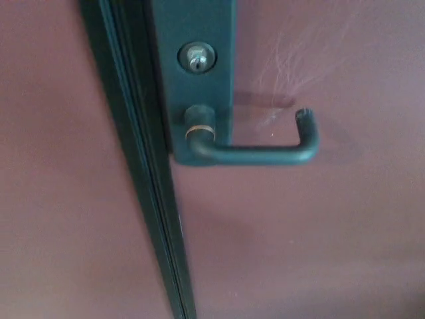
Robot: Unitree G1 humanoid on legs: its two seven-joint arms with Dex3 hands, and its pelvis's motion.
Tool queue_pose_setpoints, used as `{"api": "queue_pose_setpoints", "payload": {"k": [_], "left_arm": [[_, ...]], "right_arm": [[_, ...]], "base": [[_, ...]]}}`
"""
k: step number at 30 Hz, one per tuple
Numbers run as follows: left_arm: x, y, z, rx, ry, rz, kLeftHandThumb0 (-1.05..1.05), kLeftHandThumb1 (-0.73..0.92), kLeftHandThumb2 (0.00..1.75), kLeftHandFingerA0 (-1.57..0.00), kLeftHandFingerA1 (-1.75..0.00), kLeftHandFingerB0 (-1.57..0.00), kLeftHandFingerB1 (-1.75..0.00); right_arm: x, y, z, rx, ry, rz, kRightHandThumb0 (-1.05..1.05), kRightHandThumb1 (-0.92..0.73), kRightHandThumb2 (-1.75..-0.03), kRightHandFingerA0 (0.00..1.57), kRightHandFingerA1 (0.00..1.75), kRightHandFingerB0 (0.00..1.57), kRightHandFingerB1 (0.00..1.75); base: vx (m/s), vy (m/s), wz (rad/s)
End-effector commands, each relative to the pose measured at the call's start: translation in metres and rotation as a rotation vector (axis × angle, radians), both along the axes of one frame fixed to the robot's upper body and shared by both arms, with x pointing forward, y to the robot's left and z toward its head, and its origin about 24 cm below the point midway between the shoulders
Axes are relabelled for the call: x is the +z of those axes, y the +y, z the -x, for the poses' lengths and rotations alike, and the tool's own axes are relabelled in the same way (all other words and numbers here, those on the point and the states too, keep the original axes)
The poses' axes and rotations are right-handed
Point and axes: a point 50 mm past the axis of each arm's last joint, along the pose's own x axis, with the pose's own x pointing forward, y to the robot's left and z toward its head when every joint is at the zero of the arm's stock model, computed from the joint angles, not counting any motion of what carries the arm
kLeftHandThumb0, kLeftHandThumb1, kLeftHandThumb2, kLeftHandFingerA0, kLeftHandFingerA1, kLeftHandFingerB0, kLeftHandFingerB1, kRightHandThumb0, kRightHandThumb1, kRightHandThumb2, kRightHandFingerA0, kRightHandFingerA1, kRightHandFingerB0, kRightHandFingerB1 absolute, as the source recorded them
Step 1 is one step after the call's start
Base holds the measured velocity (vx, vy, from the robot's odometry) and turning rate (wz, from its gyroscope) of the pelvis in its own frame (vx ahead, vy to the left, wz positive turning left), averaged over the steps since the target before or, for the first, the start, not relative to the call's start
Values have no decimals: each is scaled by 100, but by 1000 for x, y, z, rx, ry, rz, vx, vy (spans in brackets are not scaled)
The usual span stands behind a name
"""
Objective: The robot walks towards the door handle and put its right hand on it and twist the handle
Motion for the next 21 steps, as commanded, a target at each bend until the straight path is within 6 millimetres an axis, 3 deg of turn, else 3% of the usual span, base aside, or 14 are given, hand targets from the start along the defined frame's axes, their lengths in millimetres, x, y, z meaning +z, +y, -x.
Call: {"api": "queue_pose_setpoints", "payload": {"k": [1,10,11,21], "left_arm": [[-1,2,8,-15,26,-11,-9,45,88,-31,-54,-16,-47],[-1,3,7,-43,32,-21,-9,45,88,-31,-54,-16,-47],[-1,3,7,-42,33,-20,-9,45,88,-31,-54,-16,-47],[-1,2,7,-45,35,-24,-9,45,87,-31,-54,-16,-47]], "right_arm": [[-3,3,6,5,23,-5,-60,-46,-76,34,47,26,42],[-3,3,6,8,22,-7,-60,-46,-76,36,48,26,42],[-3,4,6,9,24,-9,-54,-54,-57,43,39,30,32],[-3,5,4,26,28,-8,-54,-54,-57,43,39,30,32]], "base": [[192,75,-17],[189,187,-3],[66,78,12],[19,-6,1]]}}
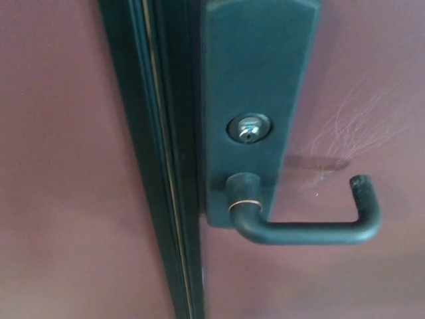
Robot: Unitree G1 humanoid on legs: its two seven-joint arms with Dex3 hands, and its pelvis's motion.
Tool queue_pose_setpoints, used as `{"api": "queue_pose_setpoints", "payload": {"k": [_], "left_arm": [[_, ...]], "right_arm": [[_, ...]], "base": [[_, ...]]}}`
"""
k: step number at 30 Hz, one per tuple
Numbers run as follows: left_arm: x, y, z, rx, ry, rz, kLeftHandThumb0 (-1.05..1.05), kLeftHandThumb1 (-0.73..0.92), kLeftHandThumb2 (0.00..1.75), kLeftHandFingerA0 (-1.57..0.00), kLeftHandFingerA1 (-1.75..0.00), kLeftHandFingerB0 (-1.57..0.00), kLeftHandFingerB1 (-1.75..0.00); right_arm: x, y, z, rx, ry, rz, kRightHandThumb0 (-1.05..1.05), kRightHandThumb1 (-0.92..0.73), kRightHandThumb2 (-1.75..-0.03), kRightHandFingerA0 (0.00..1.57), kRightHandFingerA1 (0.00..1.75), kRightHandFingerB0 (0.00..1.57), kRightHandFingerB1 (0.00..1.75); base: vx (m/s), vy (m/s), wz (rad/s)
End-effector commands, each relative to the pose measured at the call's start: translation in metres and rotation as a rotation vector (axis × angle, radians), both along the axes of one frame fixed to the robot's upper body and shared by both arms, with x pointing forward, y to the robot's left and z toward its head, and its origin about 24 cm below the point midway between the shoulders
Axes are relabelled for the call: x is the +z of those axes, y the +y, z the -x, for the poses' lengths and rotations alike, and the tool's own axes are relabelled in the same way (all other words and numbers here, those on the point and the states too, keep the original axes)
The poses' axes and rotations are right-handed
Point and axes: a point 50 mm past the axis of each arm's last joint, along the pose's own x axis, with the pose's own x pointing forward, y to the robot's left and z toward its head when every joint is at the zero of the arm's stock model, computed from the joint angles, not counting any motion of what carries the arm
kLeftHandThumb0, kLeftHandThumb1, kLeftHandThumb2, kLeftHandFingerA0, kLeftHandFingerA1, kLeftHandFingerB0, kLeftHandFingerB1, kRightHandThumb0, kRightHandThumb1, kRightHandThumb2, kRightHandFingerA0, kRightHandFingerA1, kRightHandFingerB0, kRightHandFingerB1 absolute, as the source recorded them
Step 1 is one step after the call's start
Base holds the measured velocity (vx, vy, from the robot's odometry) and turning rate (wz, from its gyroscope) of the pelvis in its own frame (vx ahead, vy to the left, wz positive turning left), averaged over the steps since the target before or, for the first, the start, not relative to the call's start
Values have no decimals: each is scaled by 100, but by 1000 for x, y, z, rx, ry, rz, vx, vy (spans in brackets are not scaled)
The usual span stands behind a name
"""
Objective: The robot walks towards the door handle and put its right hand on it and twist the handle
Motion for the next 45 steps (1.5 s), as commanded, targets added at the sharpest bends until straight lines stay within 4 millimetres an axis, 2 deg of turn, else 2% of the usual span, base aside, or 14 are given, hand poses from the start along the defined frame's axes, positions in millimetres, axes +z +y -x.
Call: {"api": "queue_pose_setpoints", "payload": {"k": [1,21,27,28,31,34,38,41,44,45], "left_arm": [[-1,0,3,-17,17,-6,-9,45,87,-31,-54,-16,-47],[-4,-2,7,-103,103,2,-14,45,87,-30,-54,-14,-46],[-2,2,6,-109,106,16,-14,45,88,-30,-54,-13,-46],[-2,2,6,-109,106,18,-14,46,88,-30,-54,-13,-46],[-1,3,5,-116,120,17,-15,46,88,-30,-54,-13,-46],[-1,4,6,-116,121,14,-15,46,88,-33,-55,-14,-46],[-1,5,8,-108,120,10,-16,45,88,-36,-56,-16,-47],[0,6,5,-107,114,5,-16,45,88,-37,-56,-17,-47],[2,8,2,-109,107,-4,-16,44,87,-37,-56,-17,-47],[3,9,2,-109,106,-7,-17,44,87,-37,-57,-17,-47]], "right_arm": [[-1,-1,5,13,25,6,-54,-54,-57,43,39,30,32],[-3,2,9,-6,24,-14,-54,-56,-57,44,39,31,32],[4,-4,2,-38,-71,-50,-53,-55,-56,42,39,31,32],[7,-6,1,-38,-113,-59,-60,-46,-76,37,49,26,43],[29,-16,6,8,-297,-43,-60,-46,-76,35,49,26,43],[67,-26,25,120,-426,55,-62,-48,-78,34,49,26,43],[99,-39,51,183,-475,114,-63,-49,-79,37,50,28,44],[113,-54,59,183,-495,122,-63,-49,-80,39,50,29,45],[143,-68,60,179,-563,136,-63,-50,-80,38,50,30,45],[150,-70,59,174,-583,138,-59,-60,-57,44,39,35,33]], "base": [[0,0,0],[0,0,0],[0,0,0],[0,0,0],[0,0,0],[0,0,0],[0,0,0],[0,0,0],[0,0,0],[0,0,0]]}}
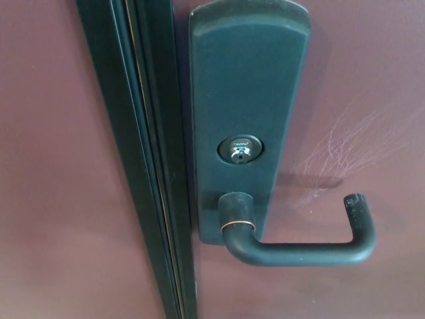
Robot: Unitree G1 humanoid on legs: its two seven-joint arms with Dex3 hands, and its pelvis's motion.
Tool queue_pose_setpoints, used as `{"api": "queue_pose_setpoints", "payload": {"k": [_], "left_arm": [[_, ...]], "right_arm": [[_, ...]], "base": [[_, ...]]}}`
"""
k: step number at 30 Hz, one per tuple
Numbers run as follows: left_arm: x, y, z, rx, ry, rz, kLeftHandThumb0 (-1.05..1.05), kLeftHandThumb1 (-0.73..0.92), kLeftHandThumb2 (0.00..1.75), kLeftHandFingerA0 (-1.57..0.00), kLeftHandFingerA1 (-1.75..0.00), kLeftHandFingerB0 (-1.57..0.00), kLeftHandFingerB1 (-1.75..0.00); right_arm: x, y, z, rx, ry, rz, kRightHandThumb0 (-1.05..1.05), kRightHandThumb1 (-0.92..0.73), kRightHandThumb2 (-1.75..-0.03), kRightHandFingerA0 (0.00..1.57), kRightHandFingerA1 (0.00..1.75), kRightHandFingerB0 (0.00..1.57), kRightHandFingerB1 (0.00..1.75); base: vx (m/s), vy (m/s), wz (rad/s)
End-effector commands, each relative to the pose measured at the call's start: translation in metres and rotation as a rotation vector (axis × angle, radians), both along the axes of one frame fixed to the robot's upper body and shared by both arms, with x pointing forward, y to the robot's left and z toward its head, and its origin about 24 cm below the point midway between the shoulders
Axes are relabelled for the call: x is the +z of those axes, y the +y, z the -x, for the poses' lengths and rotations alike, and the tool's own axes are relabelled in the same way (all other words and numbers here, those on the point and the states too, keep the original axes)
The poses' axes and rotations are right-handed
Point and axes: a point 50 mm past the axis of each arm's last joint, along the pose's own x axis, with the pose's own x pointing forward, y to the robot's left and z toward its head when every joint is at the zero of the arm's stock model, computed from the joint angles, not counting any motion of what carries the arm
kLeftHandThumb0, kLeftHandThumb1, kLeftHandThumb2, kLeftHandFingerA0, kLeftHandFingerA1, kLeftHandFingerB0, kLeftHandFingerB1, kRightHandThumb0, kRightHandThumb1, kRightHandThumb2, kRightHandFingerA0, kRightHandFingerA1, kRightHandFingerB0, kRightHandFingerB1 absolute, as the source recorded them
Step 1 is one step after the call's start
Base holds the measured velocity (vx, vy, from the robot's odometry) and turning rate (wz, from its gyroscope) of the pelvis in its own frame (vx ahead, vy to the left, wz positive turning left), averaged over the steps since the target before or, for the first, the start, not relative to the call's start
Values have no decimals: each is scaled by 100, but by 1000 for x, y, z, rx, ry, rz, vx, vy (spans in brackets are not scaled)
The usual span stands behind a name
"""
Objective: The robot walks towards the door handle and put its right hand on it and twist the handle
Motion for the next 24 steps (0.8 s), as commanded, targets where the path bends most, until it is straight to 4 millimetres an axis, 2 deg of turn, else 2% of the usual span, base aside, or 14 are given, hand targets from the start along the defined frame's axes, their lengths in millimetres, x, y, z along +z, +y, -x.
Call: {"api": "queue_pose_setpoints", "payload": {"k": [1,2,4,5,6,7,12,14,15,16,17,18,20,24], "left_arm": [[4,11,2,-11,30,-25,-17,44,87,-37,-57,-17,-47],[4,11,2,-7,30,-25,-20,62,58,-47,-38,-30,-32],[4,12,3,5,29,-19,-20,61,58,-47,-39,-30,-32],[4,11,3,3,32,-23,-21,61,58,-47,-39,-30,-32],[3,11,3,0,33,-25,-21,61,58,-47,-39,-30,-32],[3,11,3,0,34,-24,-21,61,58,-47,-39,-30,-32],[4,10,2,-15,32,-23,-21,61,58,-46,-38,-30,-32],[3,9,2,-18,34,-24,-21,61,58,-46,-38,-30,-32],[3,10,2,-19,35,-24,-21,61,58,-46,-38,-30,-32],[3,10,2,-18,36,-25,-21,61,58,-46,-38,-30,-32],[3,10,2,-18,37,-25,-21,61,58,-46,-38,-30,-32],[3,10,2,-15,38,-23,-21,61,58,-46,-38,-30,-32],[3,10,2,-16,38,-23,-21,61,58,-46,-38,-30,-32],[2,8,2,-27,44,-19,-21,61,58,-47,-39,-30,-32]], "right_arm": [[84,-29,15,120,-250,24,-59,-60,-57,44,39,35,33],[94,-30,15,112,-280,18,-59,-60,-57,44,39,35,33],[110,-32,14,104,-338,12,-59,-60,-57,44,40,35,33],[125,-32,11,100,-397,17,-61,-49,-80,39,50,31,45],[137,-31,10,105,-446,23,-61,-49,-80,39,51,31,45],[143,-30,9,112,-471,32,-58,-60,-58,46,41,35,34],[185,-19,1,211,-662,135,-56,-60,-58,50,42,40,34],[194,-17,0,236,-695,148,-56,-60,-58,50,42,41,34],[203,-13,-3,263,-727,159,-60,-49,-82,46,53,36,46],[211,-9,-7,295,-757,171,-60,-49,-82,47,53,37,47],[213,-8,-7,304,-765,172,-60,-49,-82,47,53,37,47],[218,-5,-9,325,-781,177,-56,-60,-59,54,41,43,34],[223,-2,-11,352,-801,181,-56,-60,-59,54,42,43,34],[253,19,-24,528,-884,195,-57,-59,-58,53,45,41,33]], "base": [[0,0,0],[0,0,0],[0,0,0],[0,0,0],[0,0,0],[0,0,0],[0,0,0],[0,0,0],[0,0,0],[0,0,0],[0,0,0],[0,0,0],[0,0,0],[0,0,0]]}}
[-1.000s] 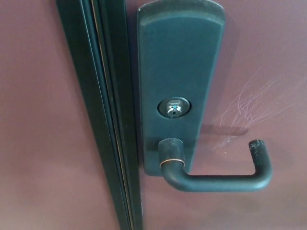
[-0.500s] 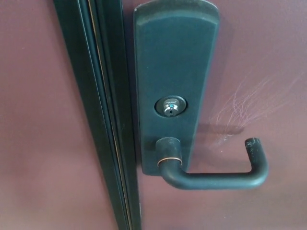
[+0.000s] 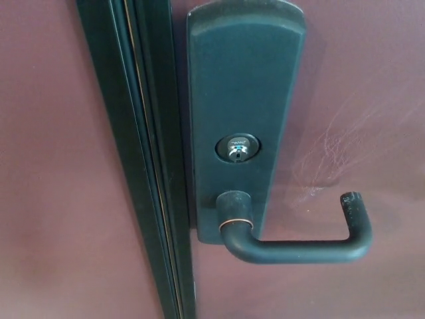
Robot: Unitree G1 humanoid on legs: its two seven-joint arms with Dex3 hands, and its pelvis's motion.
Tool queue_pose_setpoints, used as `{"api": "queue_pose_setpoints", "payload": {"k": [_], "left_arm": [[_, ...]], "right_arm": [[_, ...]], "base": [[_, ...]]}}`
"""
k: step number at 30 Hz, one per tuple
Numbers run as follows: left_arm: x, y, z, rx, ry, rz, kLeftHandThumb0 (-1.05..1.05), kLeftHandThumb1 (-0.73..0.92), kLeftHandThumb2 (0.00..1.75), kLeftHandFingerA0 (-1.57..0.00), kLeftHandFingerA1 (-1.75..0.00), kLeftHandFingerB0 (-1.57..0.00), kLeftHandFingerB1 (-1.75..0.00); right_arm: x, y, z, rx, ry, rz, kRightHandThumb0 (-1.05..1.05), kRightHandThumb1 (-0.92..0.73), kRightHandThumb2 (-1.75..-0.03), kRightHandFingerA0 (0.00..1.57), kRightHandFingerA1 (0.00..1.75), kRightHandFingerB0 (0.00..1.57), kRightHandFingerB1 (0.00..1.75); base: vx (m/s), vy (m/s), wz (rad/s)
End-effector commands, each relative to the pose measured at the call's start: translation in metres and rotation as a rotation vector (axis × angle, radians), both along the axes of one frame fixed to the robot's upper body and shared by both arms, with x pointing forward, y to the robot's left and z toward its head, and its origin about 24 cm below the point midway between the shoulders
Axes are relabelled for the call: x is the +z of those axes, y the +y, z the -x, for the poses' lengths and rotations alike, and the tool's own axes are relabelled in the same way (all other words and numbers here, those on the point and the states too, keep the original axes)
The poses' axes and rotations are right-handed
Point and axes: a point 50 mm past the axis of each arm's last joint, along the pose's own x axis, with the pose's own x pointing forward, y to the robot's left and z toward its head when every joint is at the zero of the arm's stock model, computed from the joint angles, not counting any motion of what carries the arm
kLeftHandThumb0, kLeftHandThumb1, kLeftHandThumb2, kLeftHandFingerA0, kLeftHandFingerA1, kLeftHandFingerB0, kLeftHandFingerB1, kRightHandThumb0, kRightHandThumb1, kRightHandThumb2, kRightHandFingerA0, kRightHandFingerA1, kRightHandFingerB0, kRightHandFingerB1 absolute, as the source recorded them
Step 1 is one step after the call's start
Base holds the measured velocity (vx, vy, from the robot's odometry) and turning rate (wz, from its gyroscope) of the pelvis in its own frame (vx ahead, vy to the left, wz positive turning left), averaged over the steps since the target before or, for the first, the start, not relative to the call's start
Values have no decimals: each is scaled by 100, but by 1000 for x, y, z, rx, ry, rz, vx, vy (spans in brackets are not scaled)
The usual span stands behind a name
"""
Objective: The robot walks towards the door handle and put its right hand on it and twist the handle
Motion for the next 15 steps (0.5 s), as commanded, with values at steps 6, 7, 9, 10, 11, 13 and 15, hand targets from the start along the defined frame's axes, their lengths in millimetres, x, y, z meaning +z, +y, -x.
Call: {"api": "queue_pose_setpoints", "payload": {"k": [6,7,9,10,11,13,15], "left_arm": [[1,5,5,-36,49,-12,-21,61,58,-47,-39,-31,-32],[1,6,5,-36,50,-12,-21,61,58,-47,-39,-31,-32],[1,6,4,-33,51,-10,-21,61,58,-47,-39,-31,-32],[1,5,4,-34,53,-11,-21,61,58,-47,-39,-31,-32],[0,5,5,-35,56,-11,-21,61,58,-47,-39,-31,-32],[0,5,5,-36,56,-11,-21,61,58,-47,-39,-31,-32],[0,5,4,-45,60,-17,-21,61,58,-47,-39,-31,-32]], "right_arm": [[81,49,-22,490,-159,50,-57,-56,-58,48,46,40,33],[84,53,-24,519,-149,64,-57,-56,-58,48,45,40,33],[88,57,-27,550,-134,81,-57,-56,-58,48,45,40,33],[90,60,-30,573,-126,92,-56,-55,-57,48,45,41,33],[93,65,-33,604,-114,107,-56,-55,-57,48,45,41,33],[94,65,-33,606,-110,105,-56,-55,-57,48,45,41,33],[98,74,-42,665,-111,130,-56,-55,-57,48,44,41,34]], "base": [[0,0,0],[0,0,0],[0,0,0],[0,0,0],[0,0,0],[0,0,0],[0,0,0]]}}
